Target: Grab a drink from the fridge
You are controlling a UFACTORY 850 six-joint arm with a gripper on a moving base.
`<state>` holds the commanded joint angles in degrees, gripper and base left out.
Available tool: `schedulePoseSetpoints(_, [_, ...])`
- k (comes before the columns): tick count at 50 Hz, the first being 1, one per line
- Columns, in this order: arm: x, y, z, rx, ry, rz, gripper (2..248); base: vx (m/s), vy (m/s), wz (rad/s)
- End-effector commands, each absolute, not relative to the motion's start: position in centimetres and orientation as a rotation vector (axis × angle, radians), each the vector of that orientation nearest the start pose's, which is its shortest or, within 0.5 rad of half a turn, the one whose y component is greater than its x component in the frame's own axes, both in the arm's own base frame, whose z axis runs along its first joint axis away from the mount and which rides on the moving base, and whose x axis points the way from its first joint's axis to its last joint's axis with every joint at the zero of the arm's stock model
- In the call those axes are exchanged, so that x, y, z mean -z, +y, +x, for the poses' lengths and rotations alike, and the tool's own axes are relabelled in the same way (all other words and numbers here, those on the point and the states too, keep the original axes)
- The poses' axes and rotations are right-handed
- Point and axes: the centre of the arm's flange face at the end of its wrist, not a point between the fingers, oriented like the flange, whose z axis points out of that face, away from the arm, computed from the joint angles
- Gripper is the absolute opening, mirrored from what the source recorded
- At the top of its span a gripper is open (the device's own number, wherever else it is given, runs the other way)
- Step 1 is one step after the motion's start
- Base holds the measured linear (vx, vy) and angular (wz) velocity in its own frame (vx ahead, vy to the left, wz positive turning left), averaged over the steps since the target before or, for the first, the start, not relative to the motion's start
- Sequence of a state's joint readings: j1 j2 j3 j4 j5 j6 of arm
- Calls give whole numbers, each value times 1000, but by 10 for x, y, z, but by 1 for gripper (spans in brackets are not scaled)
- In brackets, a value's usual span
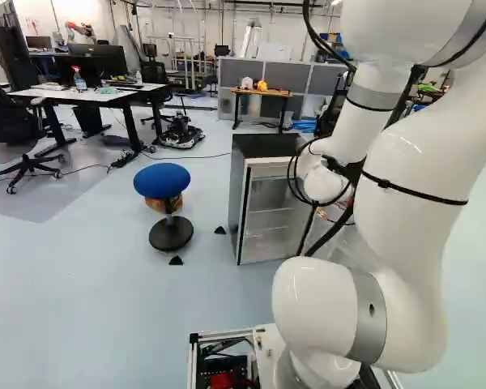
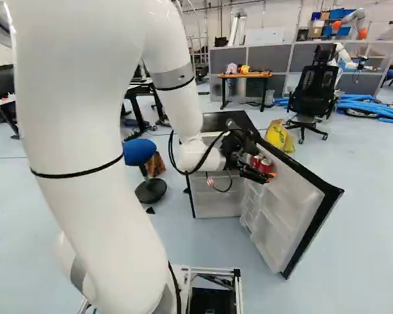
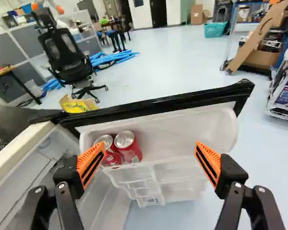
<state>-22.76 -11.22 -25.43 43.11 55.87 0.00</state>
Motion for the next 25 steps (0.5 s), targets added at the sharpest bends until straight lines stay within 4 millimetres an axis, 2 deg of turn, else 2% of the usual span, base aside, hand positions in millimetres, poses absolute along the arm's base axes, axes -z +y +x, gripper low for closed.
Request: schedulePoseSetpoints(25, [-328, -179, 325, 1692, 1416, -2712, 247, 0, 0, 0])
